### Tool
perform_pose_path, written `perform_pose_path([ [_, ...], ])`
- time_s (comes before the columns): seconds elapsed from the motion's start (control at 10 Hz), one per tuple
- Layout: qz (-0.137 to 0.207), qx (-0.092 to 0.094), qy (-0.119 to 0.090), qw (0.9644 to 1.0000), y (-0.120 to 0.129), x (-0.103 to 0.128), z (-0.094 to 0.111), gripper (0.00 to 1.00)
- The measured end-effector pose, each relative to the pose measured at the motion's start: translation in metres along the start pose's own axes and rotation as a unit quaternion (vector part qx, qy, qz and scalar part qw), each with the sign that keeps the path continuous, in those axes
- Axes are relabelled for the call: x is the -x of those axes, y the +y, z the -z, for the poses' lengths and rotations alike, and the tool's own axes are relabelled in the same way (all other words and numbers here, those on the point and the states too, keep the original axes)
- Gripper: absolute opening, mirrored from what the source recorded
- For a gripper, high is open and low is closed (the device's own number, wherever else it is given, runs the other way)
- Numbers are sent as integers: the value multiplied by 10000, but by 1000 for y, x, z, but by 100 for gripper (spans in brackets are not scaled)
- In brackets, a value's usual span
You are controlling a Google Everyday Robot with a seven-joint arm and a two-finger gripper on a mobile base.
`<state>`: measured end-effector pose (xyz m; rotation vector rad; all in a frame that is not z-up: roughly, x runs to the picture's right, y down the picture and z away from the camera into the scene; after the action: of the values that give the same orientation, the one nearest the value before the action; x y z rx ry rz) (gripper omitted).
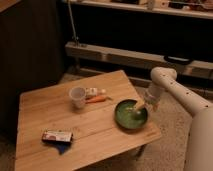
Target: Place the pepper in the ceramic cup
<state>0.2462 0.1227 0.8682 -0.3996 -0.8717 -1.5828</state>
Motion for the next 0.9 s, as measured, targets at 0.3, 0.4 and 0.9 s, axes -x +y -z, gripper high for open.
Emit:
perform_pose_path([
  [0.3,437,204,592,9971,-9,-6,46,80],
  [0.4,926,195,811,9922,-26,-11,73,80],
  [0.9,3584,200,1361,9234,-109,-23,135,80],
])
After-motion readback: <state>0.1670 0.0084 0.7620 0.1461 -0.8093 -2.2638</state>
